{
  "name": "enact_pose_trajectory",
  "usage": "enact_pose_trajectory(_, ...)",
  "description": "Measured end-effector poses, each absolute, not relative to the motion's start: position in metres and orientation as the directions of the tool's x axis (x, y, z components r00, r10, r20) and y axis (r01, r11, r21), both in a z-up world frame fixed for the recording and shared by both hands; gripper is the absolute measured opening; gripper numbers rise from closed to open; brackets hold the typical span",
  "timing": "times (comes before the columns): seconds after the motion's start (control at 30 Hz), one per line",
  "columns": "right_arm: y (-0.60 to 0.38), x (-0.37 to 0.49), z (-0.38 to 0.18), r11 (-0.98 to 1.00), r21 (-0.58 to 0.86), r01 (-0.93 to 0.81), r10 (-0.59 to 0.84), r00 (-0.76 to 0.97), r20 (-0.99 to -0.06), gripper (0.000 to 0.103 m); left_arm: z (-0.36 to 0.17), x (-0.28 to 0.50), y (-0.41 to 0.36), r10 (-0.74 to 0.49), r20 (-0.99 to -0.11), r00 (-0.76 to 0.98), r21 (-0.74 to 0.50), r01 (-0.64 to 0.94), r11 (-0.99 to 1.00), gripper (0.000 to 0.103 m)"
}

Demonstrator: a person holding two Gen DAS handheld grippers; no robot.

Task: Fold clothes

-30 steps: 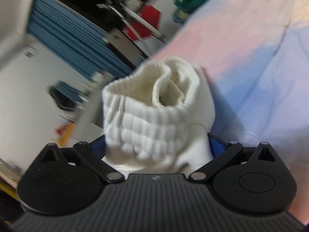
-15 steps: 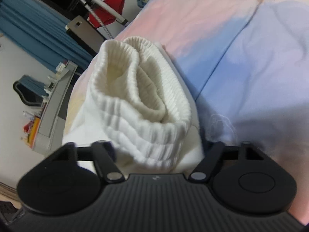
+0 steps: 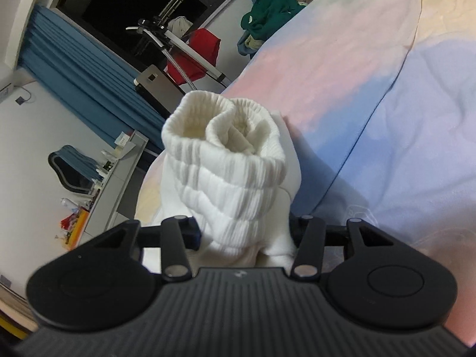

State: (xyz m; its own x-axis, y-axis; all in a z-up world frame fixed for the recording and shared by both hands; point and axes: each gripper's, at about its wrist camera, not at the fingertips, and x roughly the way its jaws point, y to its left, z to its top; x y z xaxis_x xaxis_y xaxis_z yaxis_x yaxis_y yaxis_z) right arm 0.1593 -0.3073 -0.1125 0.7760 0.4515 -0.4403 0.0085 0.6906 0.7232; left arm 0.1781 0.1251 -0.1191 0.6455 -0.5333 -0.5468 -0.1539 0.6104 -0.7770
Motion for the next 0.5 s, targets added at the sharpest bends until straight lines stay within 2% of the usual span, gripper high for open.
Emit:
enact_pose_trajectory(0.23, -0.311, 0.162, -0.123, 0.691, 0.719, 0.076, 0.430, 0.756, -0.493, 0.050, -0.122, 0.183, 0.113, -0.546, -0.570, 0.614, -0.746, -0.107, 0.657, 0.095)
enact_pose_trajectory(0.5, -0.304, 0.156, -0.119, 0.735, 0.674, 0.076, 0.396, 0.759, -0.517, 0.050, -0.113, 0.173, 0.102, -0.497, -0.592, 0.634, -0.689, -0.079, 0.720, 0.062)
